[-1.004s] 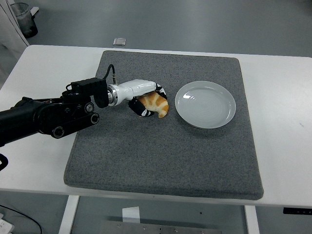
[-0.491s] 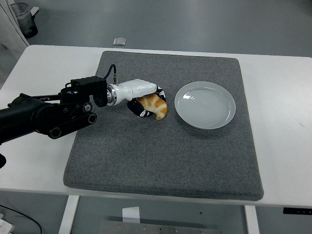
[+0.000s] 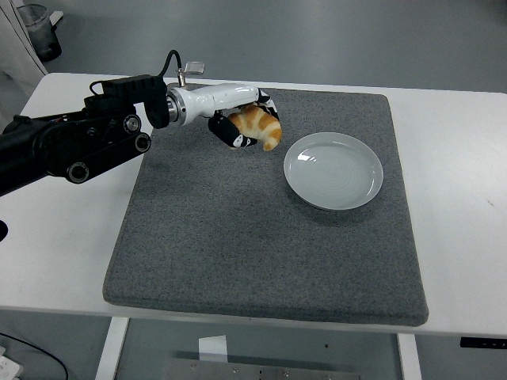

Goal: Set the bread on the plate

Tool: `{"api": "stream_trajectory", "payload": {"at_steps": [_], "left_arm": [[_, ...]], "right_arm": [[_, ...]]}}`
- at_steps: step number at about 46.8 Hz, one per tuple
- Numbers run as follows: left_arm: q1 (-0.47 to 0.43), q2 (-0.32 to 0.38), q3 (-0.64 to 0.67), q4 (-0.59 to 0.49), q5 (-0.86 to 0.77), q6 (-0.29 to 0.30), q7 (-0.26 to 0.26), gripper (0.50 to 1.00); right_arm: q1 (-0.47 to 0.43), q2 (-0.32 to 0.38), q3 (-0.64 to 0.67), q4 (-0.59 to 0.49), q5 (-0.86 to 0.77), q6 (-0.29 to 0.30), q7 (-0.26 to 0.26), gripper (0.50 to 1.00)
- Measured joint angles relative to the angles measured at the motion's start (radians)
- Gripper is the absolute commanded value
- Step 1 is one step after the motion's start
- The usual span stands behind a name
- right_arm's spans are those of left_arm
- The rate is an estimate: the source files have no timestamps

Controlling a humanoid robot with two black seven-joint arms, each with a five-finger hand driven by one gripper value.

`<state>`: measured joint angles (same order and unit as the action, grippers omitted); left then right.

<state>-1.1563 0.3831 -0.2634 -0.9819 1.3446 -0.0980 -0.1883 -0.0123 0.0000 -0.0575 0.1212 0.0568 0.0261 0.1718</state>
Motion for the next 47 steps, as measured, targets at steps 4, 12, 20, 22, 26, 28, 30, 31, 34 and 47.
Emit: {"api": "stream_trajectory", "payload": {"at_steps": [4, 12, 20, 22, 26, 28, 30, 31, 34, 47], "left_arm": [[-0.021, -0.007, -0.004, 0.0, -0.004, -0.006, 0.0, 0.5], [-0.06, -0.012, -0.005, 0.002, -0.023, -0.026, -0.001, 0.5], [-0.08, -0.049, -0.004, 0.015, -0.025, -0.046, -0.009, 0.5], [-0.081, -0.064, -0.004, 0.02, -0.025, -0.05, -0.01, 0.5], [-0.088, -0.085, -0.004, 0.028, -0.024, -0.058, -0.01, 0.5], [-0.1, -0.089, -0.007, 0.03, -0.024, -0.062, -0.01, 0.5], [-0.11, -0.091, -0.007, 0.031, -0.024, -0.066, -0.01, 0.5], [-0.113, -0.092, -0.007, 0.031, -0.024, -0.069, -0.01, 0.5], [-0.128, -0.093, -0.009, 0.031, -0.024, -0.079, -0.01, 0.5], [-0.164, -0.113, -0.018, 0.063, -0.023, -0.139, -0.01, 0.5]], "right_arm": [[0.0, 0.0, 0.0, 0.0, 0.0, 0.0, 0.0, 0.932], [0.0, 0.0, 0.001, 0.0, 0.0, 0.0, 0.0, 0.932], [0.0, 0.0, 0.001, 0.0, 0.0, 0.0, 0.0, 0.932], [0.0, 0.0, 0.001, 0.0, 0.0, 0.0, 0.0, 0.932], [0.0, 0.0, 0.0, 0.0, 0.0, 0.0, 0.0, 0.932], [0.0, 0.0, 0.001, 0.0, 0.0, 0.0, 0.0, 0.932], [0.0, 0.0, 0.001, 0.0, 0.0, 0.0, 0.0, 0.932], [0.0, 0.0, 0.001, 0.0, 0.0, 0.0, 0.0, 0.932], [0.0, 0.0, 0.001, 0.0, 0.0, 0.0, 0.0, 0.932], [0.0, 0.0, 0.0, 0.0, 0.0, 0.0, 0.0, 0.932]]}}
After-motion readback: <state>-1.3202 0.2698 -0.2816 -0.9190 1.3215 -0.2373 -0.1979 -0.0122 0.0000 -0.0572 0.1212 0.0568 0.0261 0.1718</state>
